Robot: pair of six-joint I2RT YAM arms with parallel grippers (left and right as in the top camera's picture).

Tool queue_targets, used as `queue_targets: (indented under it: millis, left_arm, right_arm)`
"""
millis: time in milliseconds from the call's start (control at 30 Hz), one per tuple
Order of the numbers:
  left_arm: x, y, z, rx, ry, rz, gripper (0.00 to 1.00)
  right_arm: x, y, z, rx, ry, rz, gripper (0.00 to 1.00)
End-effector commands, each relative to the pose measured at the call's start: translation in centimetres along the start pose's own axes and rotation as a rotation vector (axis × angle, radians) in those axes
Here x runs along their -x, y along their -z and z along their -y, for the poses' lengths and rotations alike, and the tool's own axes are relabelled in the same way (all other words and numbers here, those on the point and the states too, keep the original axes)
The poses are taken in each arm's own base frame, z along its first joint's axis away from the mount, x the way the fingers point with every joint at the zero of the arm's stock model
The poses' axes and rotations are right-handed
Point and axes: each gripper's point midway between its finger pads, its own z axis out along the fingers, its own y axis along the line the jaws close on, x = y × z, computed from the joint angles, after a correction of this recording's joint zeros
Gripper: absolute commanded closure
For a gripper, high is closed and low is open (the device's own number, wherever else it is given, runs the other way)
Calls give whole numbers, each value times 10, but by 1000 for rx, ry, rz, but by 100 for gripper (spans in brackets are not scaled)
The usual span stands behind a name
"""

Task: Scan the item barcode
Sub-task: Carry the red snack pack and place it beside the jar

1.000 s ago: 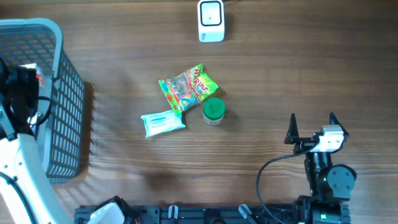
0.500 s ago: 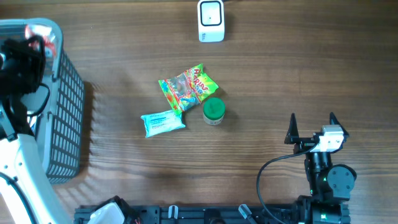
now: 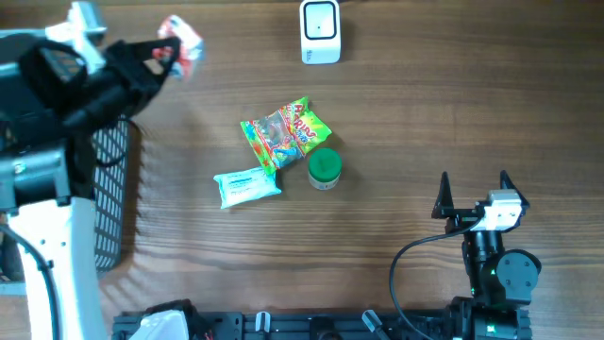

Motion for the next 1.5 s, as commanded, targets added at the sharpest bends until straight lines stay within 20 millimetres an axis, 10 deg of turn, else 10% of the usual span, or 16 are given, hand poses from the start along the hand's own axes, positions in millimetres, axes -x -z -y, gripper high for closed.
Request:
queue_targets:
  millis: [0, 133, 467, 667, 1200, 1267, 1333, 1433, 1467]
  left_arm:
    - [-14, -14, -1, 97, -66, 17, 96]
    - [-43, -39, -4, 128, -107, -80, 96]
    - [-171, -132, -88, 458, -65, -501, 96]
    - [-224, -152, -139, 666, -117, -630, 96]
    - [-247, -158, -209, 970, 3, -600, 95]
    - [-251, -159, -216, 986, 6, -614, 83]
    - [-253, -159, -219, 993, 7, -620, 38]
    - [-251, -160, -216, 987, 7, -615, 0]
    - [-249, -160, -214, 982, 6, -611, 0]
  right_arm:
    - [2, 0, -4, 20, 6, 9, 0]
    - [2, 0, -4, 20, 6, 9, 0]
    - [2, 0, -4, 20, 6, 9, 0]
    - [2, 0, -4, 20, 7, 9, 0]
    - [2, 0, -4, 20, 7, 9, 0]
    - [2, 0, -4, 20, 6, 9, 0]
    - [2, 0, -4, 20, 6, 9, 0]
    - [2, 0, -4, 20, 6, 9, 0]
    - [2, 0, -4, 20, 6, 9, 0]
